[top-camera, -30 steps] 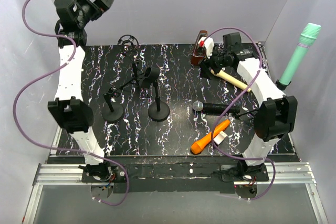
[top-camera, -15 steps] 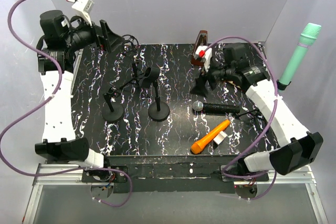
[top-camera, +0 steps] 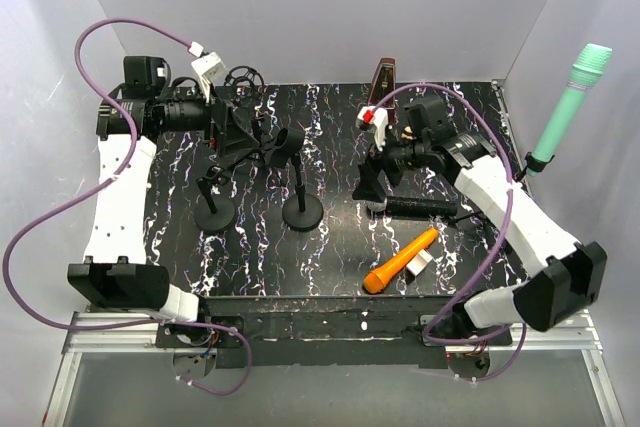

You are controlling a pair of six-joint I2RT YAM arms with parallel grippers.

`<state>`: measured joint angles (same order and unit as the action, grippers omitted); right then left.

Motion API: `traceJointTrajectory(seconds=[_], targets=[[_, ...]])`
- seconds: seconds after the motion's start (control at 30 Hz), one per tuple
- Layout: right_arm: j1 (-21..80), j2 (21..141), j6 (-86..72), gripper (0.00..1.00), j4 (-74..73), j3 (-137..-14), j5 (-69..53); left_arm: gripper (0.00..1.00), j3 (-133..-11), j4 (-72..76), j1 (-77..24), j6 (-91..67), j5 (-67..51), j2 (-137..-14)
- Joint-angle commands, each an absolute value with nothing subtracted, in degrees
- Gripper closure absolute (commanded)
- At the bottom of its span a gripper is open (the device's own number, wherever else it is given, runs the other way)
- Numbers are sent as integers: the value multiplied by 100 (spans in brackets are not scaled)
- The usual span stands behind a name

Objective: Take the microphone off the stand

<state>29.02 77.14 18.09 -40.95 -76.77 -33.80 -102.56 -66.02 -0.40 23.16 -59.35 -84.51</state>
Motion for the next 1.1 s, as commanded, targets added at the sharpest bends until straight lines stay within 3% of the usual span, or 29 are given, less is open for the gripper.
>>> traceJointTrajectory(seconds=[0.0,0.13,0.27,0.4,0.77,0.9,1.07], targets=[[2936,8331,1590,2,-3753,-8252,-4372,2,-10081,-6251,-211,2576,-5338,-7981],[2962,8639,900,2,-2772,-8516,-5176,2,-9906,-5583,-211,1998,-4099,-7674],[3058,8973,853,12,-1673,-8578,-5801,2,-9922,-5247,-220,1389,-3226,-7471],[3137,9377,169,12,-355,-8604,-5967,2,-9853,-5274,-220,1336,-3199,-7147],[3436,10204,-334,10,1125,-8947,-5756,2,-10283,-5871,-220,1389,-3322,-7312],[3463,10301,-465,17,1257,-8851,-6064,2,-10397,-5880,-255,1520,-3270,-7391],[3577,10354,-615,40,1327,-8702,-6161,2,-10477,-5950,-360,1705,-3269,-7488]])
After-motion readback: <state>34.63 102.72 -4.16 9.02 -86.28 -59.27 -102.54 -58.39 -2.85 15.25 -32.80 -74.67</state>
